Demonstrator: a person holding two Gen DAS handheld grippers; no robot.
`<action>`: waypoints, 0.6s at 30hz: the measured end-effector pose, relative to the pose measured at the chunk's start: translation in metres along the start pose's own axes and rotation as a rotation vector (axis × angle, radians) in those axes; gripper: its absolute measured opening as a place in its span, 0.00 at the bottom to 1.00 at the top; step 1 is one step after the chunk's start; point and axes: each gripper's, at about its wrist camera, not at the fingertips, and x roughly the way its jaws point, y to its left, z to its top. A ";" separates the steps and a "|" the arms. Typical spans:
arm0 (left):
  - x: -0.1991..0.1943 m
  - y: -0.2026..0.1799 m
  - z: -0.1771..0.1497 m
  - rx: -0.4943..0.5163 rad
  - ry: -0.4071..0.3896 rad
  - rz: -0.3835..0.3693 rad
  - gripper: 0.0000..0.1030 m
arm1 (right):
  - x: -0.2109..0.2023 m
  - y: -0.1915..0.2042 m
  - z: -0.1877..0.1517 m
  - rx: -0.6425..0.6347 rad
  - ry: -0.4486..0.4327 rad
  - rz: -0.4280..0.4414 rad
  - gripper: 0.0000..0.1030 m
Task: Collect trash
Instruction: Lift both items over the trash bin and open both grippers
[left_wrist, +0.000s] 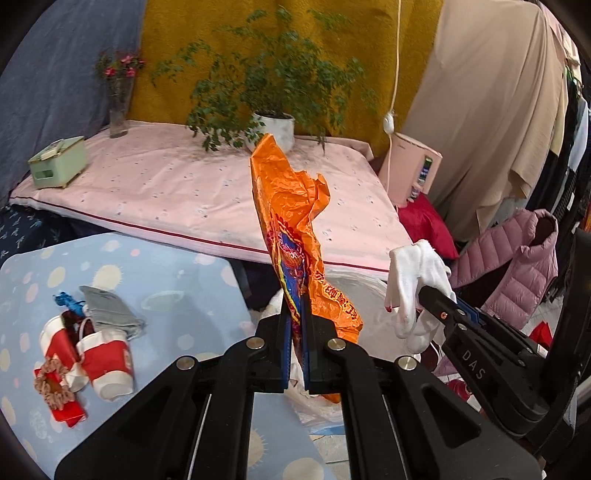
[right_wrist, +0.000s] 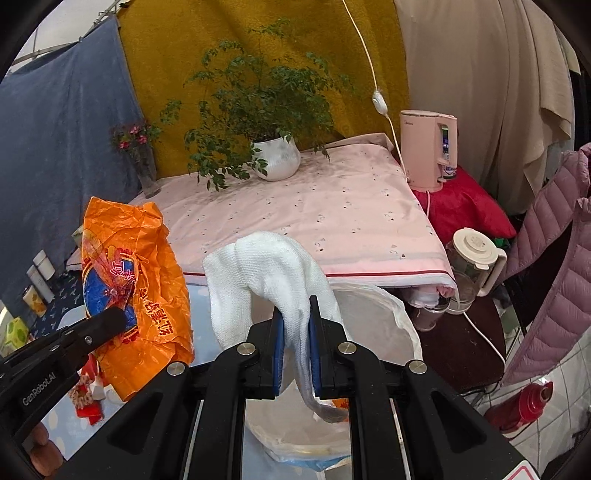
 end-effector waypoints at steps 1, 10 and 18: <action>0.005 -0.003 -0.001 0.005 0.007 -0.003 0.04 | 0.003 -0.004 -0.002 0.006 0.006 -0.004 0.11; 0.045 -0.025 -0.010 0.044 0.075 -0.033 0.04 | 0.033 -0.023 -0.014 0.030 0.061 -0.022 0.11; 0.059 -0.022 -0.014 0.020 0.057 0.013 0.54 | 0.040 -0.028 -0.018 0.041 0.049 -0.056 0.37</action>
